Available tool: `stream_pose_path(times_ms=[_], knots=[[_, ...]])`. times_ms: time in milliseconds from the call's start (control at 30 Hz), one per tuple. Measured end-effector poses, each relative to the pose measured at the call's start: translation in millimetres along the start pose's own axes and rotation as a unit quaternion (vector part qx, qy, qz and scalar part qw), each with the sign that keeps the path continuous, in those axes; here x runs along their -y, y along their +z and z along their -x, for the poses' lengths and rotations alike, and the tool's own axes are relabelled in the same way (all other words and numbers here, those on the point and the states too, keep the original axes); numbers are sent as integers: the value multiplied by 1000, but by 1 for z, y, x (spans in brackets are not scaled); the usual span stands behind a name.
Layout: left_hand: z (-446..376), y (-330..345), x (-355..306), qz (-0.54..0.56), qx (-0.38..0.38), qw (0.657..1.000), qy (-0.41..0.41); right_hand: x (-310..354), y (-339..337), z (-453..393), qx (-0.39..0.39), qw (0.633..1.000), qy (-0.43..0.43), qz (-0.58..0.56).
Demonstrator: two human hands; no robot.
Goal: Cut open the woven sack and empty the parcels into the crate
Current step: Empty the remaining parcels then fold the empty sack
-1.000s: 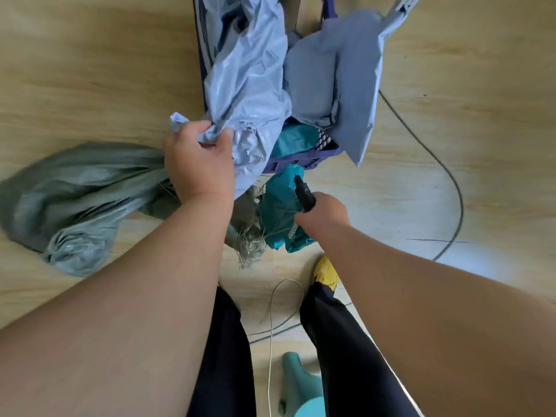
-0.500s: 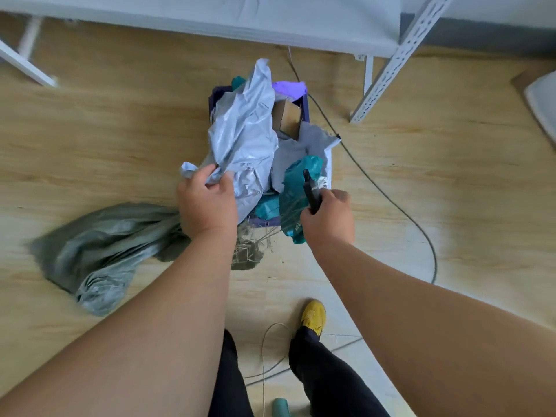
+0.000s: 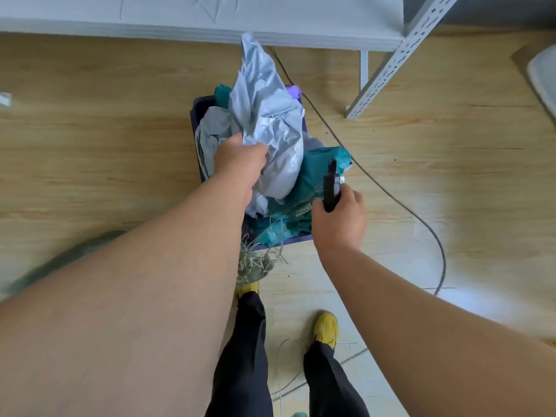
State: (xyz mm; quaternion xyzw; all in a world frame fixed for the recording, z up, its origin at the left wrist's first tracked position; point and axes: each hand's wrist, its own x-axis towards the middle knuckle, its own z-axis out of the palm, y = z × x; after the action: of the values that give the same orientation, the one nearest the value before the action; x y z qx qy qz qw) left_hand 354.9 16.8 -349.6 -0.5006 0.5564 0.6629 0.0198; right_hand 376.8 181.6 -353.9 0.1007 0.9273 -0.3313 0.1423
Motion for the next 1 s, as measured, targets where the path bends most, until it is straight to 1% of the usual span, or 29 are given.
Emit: stream_pose_path(times_ms=[67,100,133,167,200,233,267,300,333,367,400,433,500,600,633,700,733,767,867,900,933,967,1000], knots=[[-21,-2,-4,-63,30,995,-71,5,7,-7,-13,1000,12,-2],[-30,-4,-6,-120,27,987,-105,7,10,-9,-19,1000,18,-3],[-37,-5,-6,-190,10,974,-119,9,13,-11,-26,999,24,-2],[-41,-5,-6,-273,-16,957,-95,10,16,-12,-33,999,29,2],[-43,-5,-4,-367,-46,929,-25,11,18,-13,-38,999,33,6],[-44,-5,-1,-455,-68,885,76,12,20,-13,-42,998,36,6],[-45,-5,2,-519,-67,832,181,13,22,-14,-48,998,35,3],[-46,-5,5,-563,-44,783,263,14,24,-14,-56,998,29,-2],[-48,-5,7,-600,-10,741,302,16,25,-15,-66,998,19,-6],[-52,-7,10,-633,27,709,310,18,26,-16,-76,997,3,-7],[-58,-9,13,-664,64,683,297,21,26,-17,-84,996,-18,-7],[-63,-10,15,-690,97,665,268,22,27,-18,-91,995,-39,-6],[-72,-12,19,-714,150,654,200,25,26,-20,-106,991,-75,-9],[-85,-8,21,-712,196,654,165,27,26,-20,-110,986,-121,-25],[-89,-8,20,-703,204,663,154,28,26,-21,-103,986,-128,-33],[-91,-13,20,-655,185,722,125,32,28,-24,-87,987,-124,-49],[-89,-17,22,-636,170,742,126,36,30,-26,-83,988,-118,-56],[-84,-22,26,-636,159,742,137,39,31,-27,-82,988,-116,-59],[-71,-36,44,-698,150,682,156,49,32,-24,-80,985,-136,-64],[-70,-39,47,-709,146,673,150,53,31,-21,-79,984,-148,-67],[-69,-41,48,-710,141,674,146,56,31,-17,-77,981,-162,-69],[-68,-42,48,-698,139,688,145,59,31,-14,-72,979,-174,-73],[-67,-43,45,-666,136,719,146,61,30,-12,-64,979,-180,-78]])
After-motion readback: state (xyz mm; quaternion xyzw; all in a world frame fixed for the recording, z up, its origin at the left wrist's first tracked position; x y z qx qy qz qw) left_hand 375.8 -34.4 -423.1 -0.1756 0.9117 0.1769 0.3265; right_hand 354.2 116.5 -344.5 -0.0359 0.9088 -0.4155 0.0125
